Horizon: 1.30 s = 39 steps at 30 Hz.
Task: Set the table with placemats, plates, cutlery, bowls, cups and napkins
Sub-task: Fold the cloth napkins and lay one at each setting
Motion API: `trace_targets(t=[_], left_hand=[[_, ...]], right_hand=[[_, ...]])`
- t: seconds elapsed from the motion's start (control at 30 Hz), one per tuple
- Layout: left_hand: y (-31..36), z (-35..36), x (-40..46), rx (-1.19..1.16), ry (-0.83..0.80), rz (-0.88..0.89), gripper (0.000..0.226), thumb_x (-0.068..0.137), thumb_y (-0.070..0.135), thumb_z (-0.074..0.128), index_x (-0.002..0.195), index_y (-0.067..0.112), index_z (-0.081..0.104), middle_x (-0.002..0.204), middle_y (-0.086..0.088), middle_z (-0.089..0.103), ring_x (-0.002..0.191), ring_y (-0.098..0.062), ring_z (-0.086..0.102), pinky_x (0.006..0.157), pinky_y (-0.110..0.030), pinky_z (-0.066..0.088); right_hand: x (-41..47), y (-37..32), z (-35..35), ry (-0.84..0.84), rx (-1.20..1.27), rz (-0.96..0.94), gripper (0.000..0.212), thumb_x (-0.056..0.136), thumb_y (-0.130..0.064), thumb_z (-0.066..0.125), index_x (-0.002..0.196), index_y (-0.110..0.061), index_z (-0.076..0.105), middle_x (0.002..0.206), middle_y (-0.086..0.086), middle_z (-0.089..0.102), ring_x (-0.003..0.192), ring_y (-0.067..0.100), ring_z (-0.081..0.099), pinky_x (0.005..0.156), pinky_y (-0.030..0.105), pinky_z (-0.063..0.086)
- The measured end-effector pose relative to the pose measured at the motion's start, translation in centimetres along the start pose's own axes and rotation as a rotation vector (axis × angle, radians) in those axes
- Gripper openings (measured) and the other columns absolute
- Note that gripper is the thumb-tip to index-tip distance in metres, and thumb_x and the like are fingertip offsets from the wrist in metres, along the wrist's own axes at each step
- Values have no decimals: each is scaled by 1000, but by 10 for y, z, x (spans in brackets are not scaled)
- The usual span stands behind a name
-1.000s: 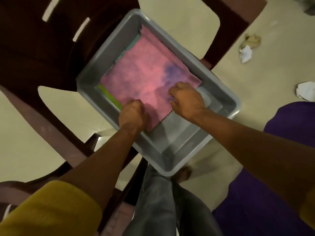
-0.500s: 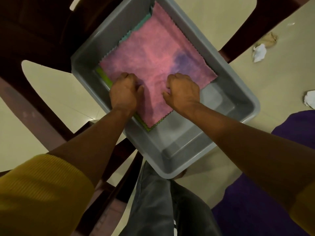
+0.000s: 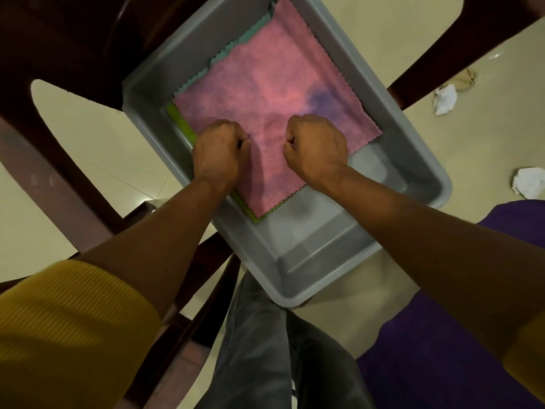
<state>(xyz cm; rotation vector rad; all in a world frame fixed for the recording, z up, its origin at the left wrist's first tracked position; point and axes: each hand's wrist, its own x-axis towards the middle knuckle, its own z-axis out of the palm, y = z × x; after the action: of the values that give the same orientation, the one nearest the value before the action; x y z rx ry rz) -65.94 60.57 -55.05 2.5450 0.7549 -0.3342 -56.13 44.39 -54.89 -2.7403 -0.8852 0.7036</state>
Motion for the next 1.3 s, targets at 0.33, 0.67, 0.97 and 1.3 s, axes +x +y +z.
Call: trace_targets(t=[0.33,0.67,0.97,1.3], left_hand=[[18,-41,-8,117,-25,175,17,92,21,59,94,5,64,94,-21,66,87,-42,61,73,-50,49],[99,-173,-31,148,-270,422,25,94,23,53,114,8,53,97,-13,61,91,-35,60,77,-42,46],[183,-257,-69,-76,-408,619,13,103,15,56,103,25,64,101,5,67,96,-16,62,84,-47,55],[267,-279,-106,87,-506,926,28,94,46,72,116,29,67,103,9,59,88,-4,56,71,-20,45]], right_hand=[[-7,-25,-23,6,106,-140,30,90,-21,61,120,-23,62,114,8,53,103,31,54,67,38,47],[-38,-41,-140,-4,164,-166,23,90,-31,63,106,-19,75,112,9,59,109,32,52,76,36,46],[-133,-4,-198,-30,223,-40,18,77,-44,53,62,-36,49,81,-1,52,85,29,56,72,42,52],[-295,51,-235,265,634,362,14,78,-23,61,84,-18,73,74,-3,69,70,20,62,65,38,51]])
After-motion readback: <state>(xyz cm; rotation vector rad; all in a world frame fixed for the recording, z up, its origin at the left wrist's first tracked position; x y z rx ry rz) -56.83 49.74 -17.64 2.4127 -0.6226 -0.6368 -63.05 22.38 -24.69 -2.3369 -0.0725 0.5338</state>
